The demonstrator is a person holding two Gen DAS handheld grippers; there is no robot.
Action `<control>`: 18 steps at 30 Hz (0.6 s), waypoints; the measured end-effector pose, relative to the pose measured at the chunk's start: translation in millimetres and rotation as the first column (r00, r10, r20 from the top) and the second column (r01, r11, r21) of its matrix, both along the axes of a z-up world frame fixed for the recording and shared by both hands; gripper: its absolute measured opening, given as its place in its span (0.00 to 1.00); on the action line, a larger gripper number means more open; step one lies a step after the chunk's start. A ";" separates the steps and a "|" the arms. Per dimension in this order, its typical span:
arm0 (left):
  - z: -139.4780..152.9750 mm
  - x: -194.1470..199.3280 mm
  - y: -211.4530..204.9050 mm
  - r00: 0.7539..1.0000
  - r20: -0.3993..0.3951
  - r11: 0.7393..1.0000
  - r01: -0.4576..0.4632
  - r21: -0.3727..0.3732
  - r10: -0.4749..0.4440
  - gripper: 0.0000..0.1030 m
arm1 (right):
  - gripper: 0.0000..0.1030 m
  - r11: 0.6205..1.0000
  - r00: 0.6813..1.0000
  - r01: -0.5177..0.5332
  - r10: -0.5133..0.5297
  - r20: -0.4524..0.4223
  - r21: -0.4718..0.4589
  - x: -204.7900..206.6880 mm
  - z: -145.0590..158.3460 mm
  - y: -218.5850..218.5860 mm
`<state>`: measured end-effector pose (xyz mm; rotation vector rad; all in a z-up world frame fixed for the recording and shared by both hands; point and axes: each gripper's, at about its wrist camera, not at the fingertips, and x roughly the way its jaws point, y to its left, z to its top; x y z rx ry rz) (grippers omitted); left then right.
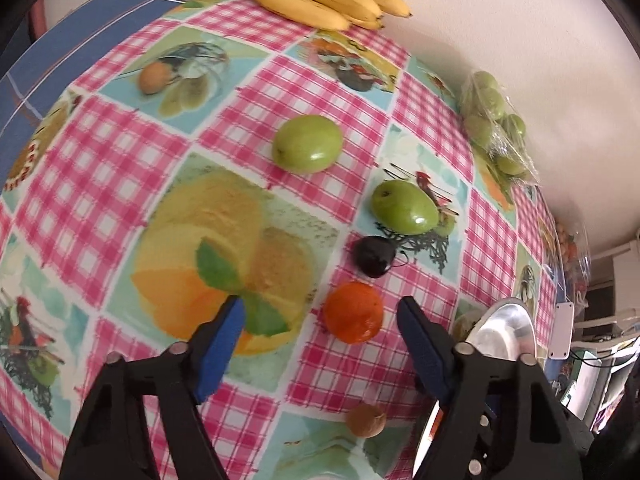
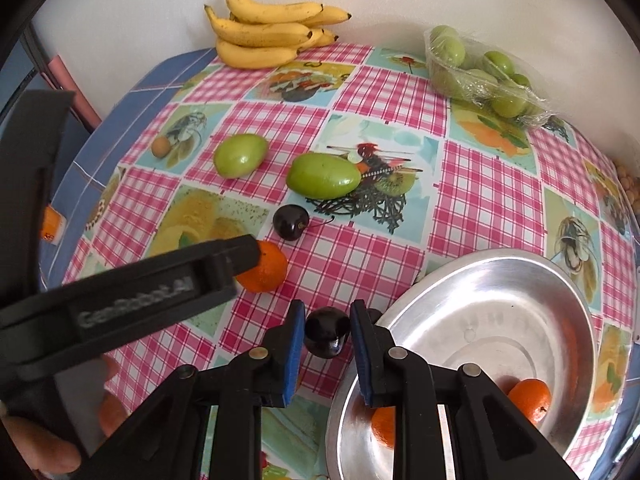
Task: Organize fruits
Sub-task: 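Close the left gripper on another orange while the right gripper holds the plum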
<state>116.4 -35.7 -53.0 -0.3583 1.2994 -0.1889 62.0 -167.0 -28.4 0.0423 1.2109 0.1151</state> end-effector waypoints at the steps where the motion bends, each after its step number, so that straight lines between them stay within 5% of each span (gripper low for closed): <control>1: -1.0 0.7 -1.9 1.000 -0.002 1.000 0.005 0.000 -0.005 0.67 | 0.24 1.000 1.000 0.003 -0.003 0.003 0.004 -0.3 1.4 -1.1; 6: -8.5 3.2 -5.8 1.000 -0.015 1.000 0.010 -0.025 -0.011 0.56 | 0.24 1.000 1.000 0.009 -0.009 0.009 0.015 0.2 4.1 -3.7; 11: -5.8 2.3 -9.6 0.999 0.003 0.997 0.033 -0.076 -0.033 0.33 | 0.24 1.000 1.000 0.015 -0.015 0.011 0.022 -0.8 5.4 -6.5; 18: -0.7 0.7 -8.3 0.999 0.015 0.997 0.034 -0.076 -0.033 0.32 | 0.24 0.999 1.000 0.021 -0.022 0.019 0.034 -2.3 8.6 -8.3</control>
